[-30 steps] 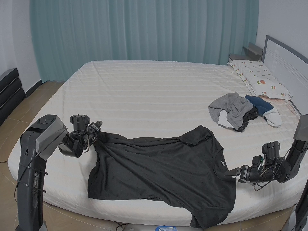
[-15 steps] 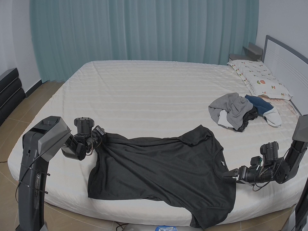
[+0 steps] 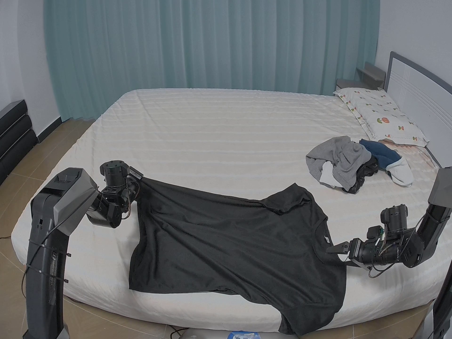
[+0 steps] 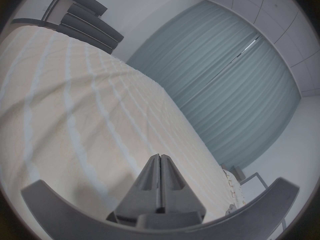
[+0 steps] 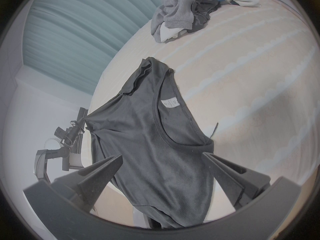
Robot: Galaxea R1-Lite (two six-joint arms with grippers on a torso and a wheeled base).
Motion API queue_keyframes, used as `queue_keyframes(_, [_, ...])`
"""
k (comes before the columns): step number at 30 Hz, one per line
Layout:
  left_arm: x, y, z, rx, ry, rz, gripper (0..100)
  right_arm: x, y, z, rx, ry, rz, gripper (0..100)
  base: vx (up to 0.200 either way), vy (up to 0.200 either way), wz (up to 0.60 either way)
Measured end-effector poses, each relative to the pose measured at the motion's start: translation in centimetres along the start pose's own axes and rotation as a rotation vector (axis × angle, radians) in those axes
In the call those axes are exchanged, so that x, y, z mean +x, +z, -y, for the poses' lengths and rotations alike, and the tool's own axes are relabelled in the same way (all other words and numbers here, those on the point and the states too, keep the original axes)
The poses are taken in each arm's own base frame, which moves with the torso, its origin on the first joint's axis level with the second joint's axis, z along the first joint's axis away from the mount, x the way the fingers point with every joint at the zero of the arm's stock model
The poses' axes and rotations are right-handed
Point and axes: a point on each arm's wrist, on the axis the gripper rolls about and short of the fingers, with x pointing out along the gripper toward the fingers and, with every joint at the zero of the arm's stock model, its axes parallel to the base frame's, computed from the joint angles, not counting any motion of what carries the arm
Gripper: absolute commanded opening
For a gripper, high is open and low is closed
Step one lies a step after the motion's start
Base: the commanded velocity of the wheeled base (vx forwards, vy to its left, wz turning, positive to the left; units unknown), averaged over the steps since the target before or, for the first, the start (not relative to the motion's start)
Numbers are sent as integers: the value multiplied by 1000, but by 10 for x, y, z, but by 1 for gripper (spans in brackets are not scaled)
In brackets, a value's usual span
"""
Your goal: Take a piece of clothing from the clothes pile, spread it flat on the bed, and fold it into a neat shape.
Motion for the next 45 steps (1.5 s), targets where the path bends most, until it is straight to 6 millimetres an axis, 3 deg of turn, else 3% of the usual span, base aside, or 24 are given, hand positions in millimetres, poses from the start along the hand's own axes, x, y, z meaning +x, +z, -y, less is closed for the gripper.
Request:
queue_keyframes(13, [18, 7, 5, -30, -88, 98, 0, 2, 24, -16, 124, 114, 212, 100, 0, 0, 0])
queue_keyframes(22, [27, -1, -1, -33, -83, 116, 0, 30, 33, -38, 195, 100, 317, 100, 0, 0, 0])
queue_keyframes(23, [27, -2, -2, -32, -81, 114, 100, 35, 35, -42, 191, 99, 330, 100, 0, 0, 0])
queue_keyframes(35, [23, -7, -8, -40, -53, 95, 100, 98, 66, -96, 144, 94, 342, 100, 0, 0, 0])
queue_keyframes(45, [-15, 3, -14, -157, 2, -6, 100, 149, 93, -124, 139, 33, 297, 100, 0, 0, 0])
